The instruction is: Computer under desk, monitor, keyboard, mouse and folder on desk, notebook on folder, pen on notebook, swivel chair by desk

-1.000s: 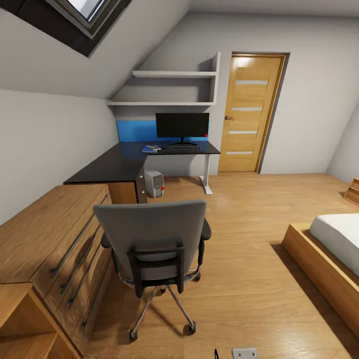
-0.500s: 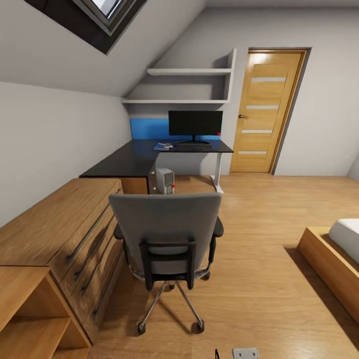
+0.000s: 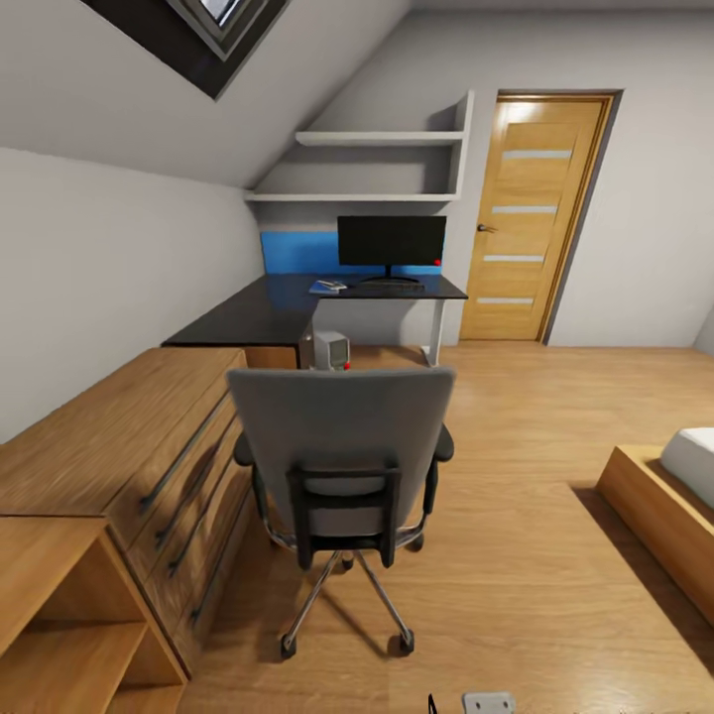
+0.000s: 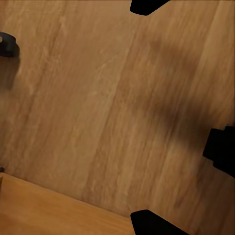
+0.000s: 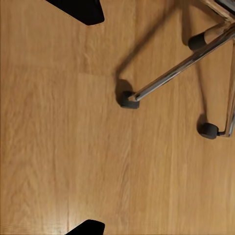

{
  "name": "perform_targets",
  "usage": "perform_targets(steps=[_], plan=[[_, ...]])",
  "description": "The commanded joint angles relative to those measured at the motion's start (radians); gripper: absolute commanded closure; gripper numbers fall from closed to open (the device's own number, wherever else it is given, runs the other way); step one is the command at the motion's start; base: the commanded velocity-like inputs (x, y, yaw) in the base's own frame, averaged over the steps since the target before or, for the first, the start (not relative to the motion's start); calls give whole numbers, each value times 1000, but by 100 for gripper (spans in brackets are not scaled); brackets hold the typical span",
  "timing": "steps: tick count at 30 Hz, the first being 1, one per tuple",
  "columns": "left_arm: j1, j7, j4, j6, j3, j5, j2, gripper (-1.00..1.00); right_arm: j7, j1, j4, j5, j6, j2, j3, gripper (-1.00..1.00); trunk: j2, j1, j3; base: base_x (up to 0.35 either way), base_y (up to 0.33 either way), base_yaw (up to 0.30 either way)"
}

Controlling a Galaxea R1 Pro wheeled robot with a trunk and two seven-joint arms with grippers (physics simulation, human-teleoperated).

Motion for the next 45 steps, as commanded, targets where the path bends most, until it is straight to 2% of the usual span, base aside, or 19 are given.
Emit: perform_targets(steps=[1,18,25,26,32,34,35,38,40,41,45], plan=[[-1,7,0,-5,-8,10,1,-100,-8,-1,0,-2,-2,0,9,-100,-8,4,-4,0,122,0],[-1,4,0,-6,-8,10,1,-100,-8,-1,1,-2,-2,-1,8,-100,-127,69,-57,0,69,0],[-1,2,-4,-4,-16,5,-10,-100,-8,-1,0,-3,-3,0,9,-100,-176,96,-79,0,5,0],[-16,11,-81,6,-19,-1,-45,-100,-9,-2,-14,-2,-21,2,7,-100,-183,100,-82,0,0,0],[-107,36,-111,59,-19,0,-61,-100,-13,-33,-43,-2,-21,2,5,-100,-225,123,-101,0,0,0],[-152,44,-114,100,-19,1,-69,-100,-15,-59,-53,-2,-15,4,4,-100,-239,130,-108,0,0,0],[-192,49,-115,136,-19,1,-75,-100,-15,-85,-59,-4,-12,6,4,-100,-246,134,-111,0,0,0],[-228,51,-116,156,-19,1,-83,-100,-16,-112,-63,-6,-7,8,4,-100,-267,146,-120,0,0,0],[-265,53,-116,168,-19,1,-93,-100,-17,-137,-65,-7,5,13,4,-100,-281,153,-126,0,0,0],[-311,54,-115,176,-19,2,-101,-100,-17,-174,-66,-8,37,22,4,-100,-288,157,-129,0,0,0],[-363,55,-115,181,-19,4,-108,-100,-16,-233,-68,-9,90,29,4,-100,-316,172,-142,0,0,0]])
